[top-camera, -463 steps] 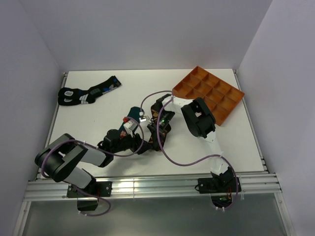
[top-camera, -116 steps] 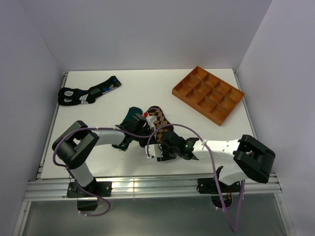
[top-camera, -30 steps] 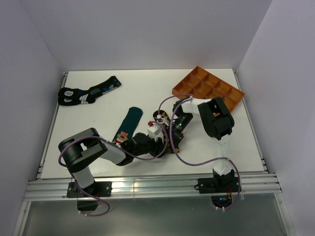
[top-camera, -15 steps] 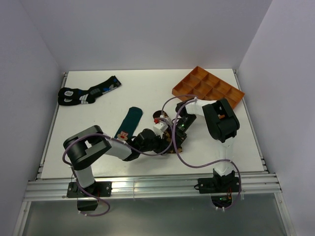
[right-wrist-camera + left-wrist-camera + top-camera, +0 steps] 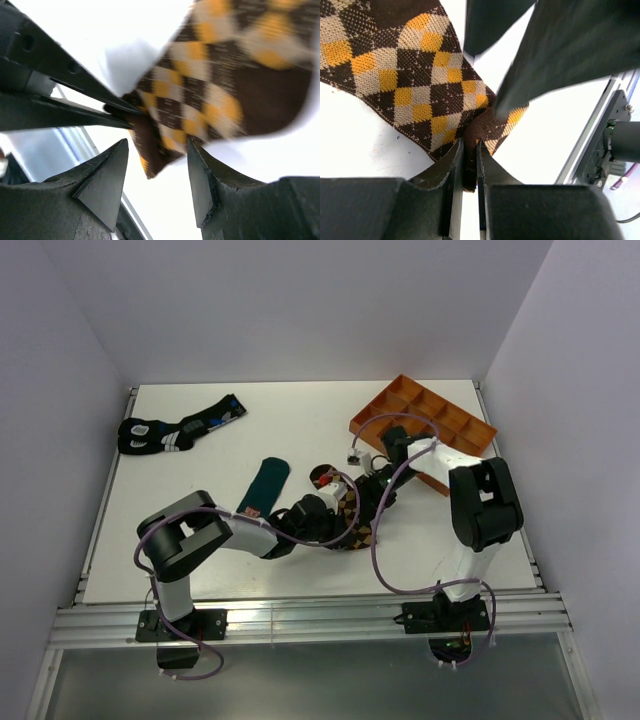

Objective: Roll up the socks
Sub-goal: Roll the sock at the center of the board.

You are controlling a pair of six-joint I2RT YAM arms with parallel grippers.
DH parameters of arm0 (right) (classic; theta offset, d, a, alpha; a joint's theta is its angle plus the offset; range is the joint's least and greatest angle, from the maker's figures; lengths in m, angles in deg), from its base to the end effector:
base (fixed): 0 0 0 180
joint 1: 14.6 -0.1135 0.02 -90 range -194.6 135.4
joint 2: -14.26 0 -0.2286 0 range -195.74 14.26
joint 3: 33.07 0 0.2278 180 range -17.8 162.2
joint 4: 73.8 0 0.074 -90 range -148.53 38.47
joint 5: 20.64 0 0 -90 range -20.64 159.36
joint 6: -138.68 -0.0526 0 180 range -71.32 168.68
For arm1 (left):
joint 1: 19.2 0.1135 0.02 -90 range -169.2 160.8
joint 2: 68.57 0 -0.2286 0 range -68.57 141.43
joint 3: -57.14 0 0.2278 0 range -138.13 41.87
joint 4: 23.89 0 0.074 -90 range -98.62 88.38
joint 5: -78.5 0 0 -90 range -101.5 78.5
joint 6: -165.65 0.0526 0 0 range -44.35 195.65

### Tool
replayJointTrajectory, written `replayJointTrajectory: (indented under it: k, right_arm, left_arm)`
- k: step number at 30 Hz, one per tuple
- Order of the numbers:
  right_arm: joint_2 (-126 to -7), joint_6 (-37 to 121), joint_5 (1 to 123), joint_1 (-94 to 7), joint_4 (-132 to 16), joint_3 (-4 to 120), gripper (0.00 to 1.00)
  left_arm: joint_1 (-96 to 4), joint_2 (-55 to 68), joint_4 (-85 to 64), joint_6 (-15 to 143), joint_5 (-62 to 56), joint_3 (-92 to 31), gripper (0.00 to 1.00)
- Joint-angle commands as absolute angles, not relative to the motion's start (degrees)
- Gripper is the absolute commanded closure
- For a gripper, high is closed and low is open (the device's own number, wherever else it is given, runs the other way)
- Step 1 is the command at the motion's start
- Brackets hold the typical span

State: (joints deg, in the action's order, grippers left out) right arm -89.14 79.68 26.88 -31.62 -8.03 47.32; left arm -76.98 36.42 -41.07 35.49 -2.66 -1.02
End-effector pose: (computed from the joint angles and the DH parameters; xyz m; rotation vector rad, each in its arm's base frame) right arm 0.2622 0.1174 0.1341 -1.1629 2.5818 1.0887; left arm 0.1768 -0.2957 0.1059 0.4569 2.2693 -1.1316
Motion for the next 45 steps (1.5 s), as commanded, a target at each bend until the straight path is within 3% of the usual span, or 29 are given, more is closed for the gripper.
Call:
replayJointTrajectory:
  k: [1,16,26,33,45]
  right_arm:
    - [-84.6,76.7,28.4,-28.1,-11.6,46.0,0.42]
    - [-60.9,88.9,37.7,-25.2,-22.6,29.7,0.51]
    - [-45.9,94.3,46.9,-42.3,-32.7,14.9,0.50]
    - [-46.4,94.3,51.4,-51.1,-37.5,12.4,0.50]
    - [-48.6,94.6,54.8,-56.8,-39.6,10.0,0.50]
  left_arm:
    - [-77.0,38.8,-34.4,33.2,-1.7,-1.0,1.00]
    - [-71.5,44.1,-20.7,30.5,15.1,-9.5,1.00]
    - [-69.0,46.7,-11.0,30.7,21.6,-15.0,1.00]
    - [-69.0,48.4,-9.1,30.5,22.7,-16.8,1.00]
    - [-68.9,48.8,-9.2,30.2,22.7,-17.3,1.00]
